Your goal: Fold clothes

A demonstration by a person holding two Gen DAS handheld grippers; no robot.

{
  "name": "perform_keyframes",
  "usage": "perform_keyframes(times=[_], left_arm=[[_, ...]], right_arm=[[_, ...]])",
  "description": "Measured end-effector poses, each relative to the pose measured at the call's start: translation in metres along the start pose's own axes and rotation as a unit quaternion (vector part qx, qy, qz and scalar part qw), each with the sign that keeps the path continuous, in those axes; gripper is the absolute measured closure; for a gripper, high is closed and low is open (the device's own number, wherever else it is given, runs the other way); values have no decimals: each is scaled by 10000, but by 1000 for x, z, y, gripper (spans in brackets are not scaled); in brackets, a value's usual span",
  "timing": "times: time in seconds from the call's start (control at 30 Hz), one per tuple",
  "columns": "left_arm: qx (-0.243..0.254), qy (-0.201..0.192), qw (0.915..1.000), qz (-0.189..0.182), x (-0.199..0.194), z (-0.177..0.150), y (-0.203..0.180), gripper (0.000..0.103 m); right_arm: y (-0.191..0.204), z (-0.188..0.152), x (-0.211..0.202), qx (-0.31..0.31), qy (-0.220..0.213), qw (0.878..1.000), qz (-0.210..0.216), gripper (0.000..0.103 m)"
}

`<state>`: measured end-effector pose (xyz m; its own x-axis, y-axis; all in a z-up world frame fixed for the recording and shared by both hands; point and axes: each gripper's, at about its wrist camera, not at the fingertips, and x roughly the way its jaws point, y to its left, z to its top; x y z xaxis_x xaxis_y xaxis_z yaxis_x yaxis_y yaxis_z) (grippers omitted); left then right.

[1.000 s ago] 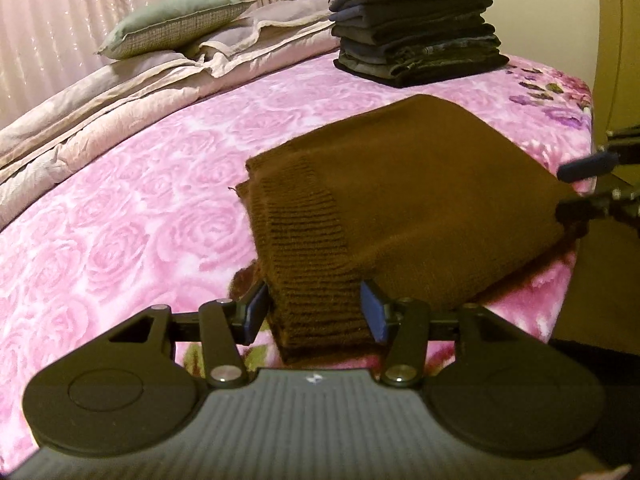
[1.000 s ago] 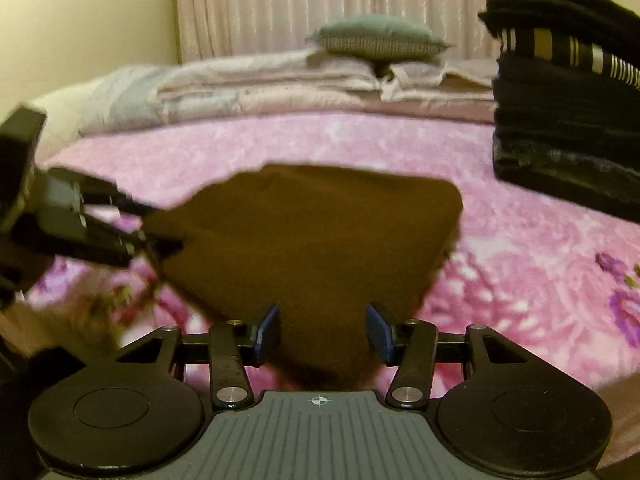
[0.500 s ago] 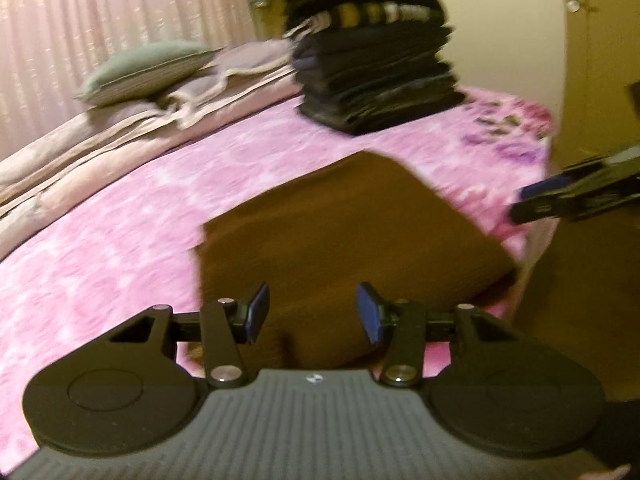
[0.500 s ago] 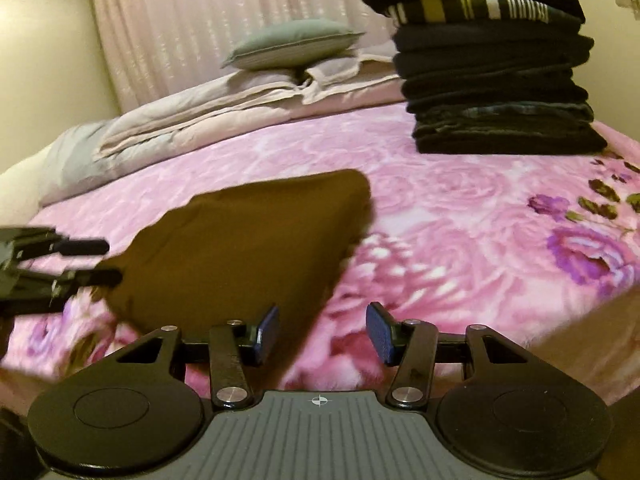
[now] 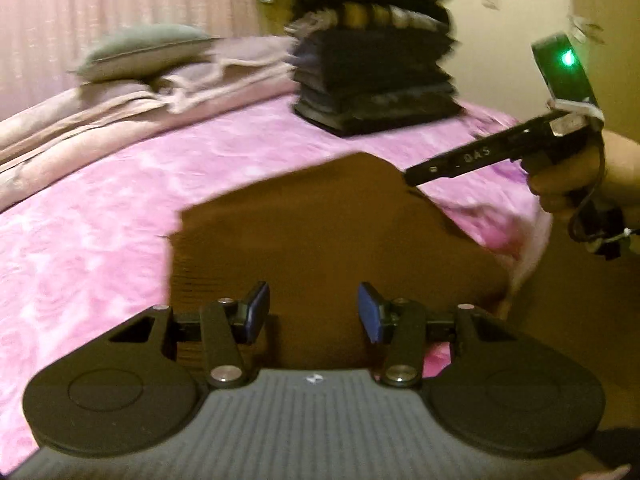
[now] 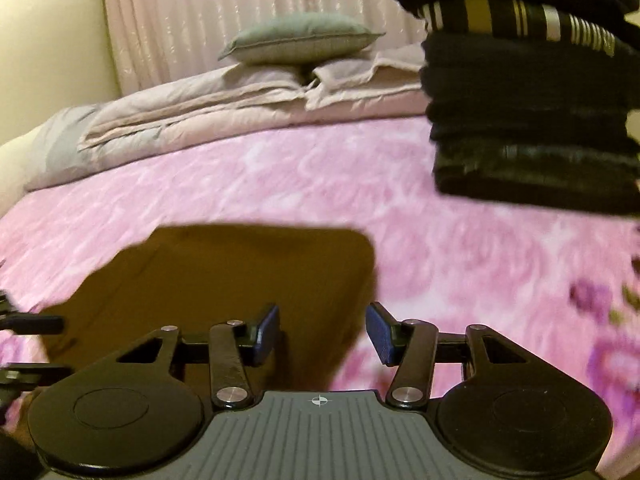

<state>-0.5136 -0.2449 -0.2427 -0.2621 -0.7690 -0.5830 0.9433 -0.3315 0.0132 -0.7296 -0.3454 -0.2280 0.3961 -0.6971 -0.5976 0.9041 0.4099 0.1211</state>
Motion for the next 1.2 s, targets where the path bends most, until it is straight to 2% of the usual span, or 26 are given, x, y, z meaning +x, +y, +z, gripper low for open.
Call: perform_keyframes(times=[0.1, 0.13, 0.17, 0.23, 0.27, 0.37, 0.43, 0.53, 0.57, 0.6, 0.67, 0.83, 0.97, 1.03, 1.07, 1.1, 1.2], left_arm=[[-274, 324, 9988, 258, 13, -7, 25, 61], [-321, 308, 9987, 264, 14, -11, 30, 60], [-366, 265, 9986, 257, 14, -15, 34, 59], [-467, 199, 9983, 283, 13, -21, 39, 57], [-563, 191, 9978, 291, 14, -24, 41, 53], [-985, 130, 9948, 227, 14, -32, 49, 51], [-1256, 76, 9919, 181, 14, -37, 55, 51], [-1297, 6, 9913, 234, 12, -38, 53, 51], [-1265, -12, 9916, 264, 12, -38, 52, 51], [-1229, -28, 9920, 296, 12, -39, 51, 51], [-1156, -63, 9927, 340, 12, -39, 49, 51], [-1213, -84, 9921, 325, 14, -40, 50, 51], [-1066, -99, 9935, 397, 7, -38, 46, 51], [-966, -112, 9941, 478, 1, -36, 44, 52], [-933, -130, 9942, 514, -3, -36, 43, 53], [-910, -163, 9941, 566, -8, -35, 42, 53], [-887, -286, 9931, 715, -24, -32, 41, 59]], right_arm=[[-4, 11, 33, -208, 395, 9989, -123, 51], [-3, 12, 43, -297, 549, 9977, -282, 51], [1, 15, 47, -430, 555, 9964, -476, 51], [19, 23, 44, -807, 288, 9939, -701, 51], [31, 26, 42, -967, 148, 9933, -620, 51], [64, 33, 44, -1364, -65, 9906, -44, 51], [87, 35, 58, -1643, 77, 9856, 393, 51], [113, 37, 93, -1858, 566, 9781, 746, 51], [120, 38, 106, -1892, 762, 9755, 820, 56], [126, 39, 119, -1858, 911, 9743, 891, 71], [133, 45, 143, -1645, 985, 9756, 1065, 76], [149, 57, 169, -1634, 1111, 9739, 1120, 76], [135, 62, 127, -1432, 741, 9803, 1144, 75], [125, 58, 95, -1294, 477, 9844, 1095, 56], [120, 51, 78, -1217, 371, 9860, 1078, 31], [115, 41, 60, -1133, 291, 9874, 1068, 27], [98, 4, 15, -844, 196, 9906, 1059, 27]])
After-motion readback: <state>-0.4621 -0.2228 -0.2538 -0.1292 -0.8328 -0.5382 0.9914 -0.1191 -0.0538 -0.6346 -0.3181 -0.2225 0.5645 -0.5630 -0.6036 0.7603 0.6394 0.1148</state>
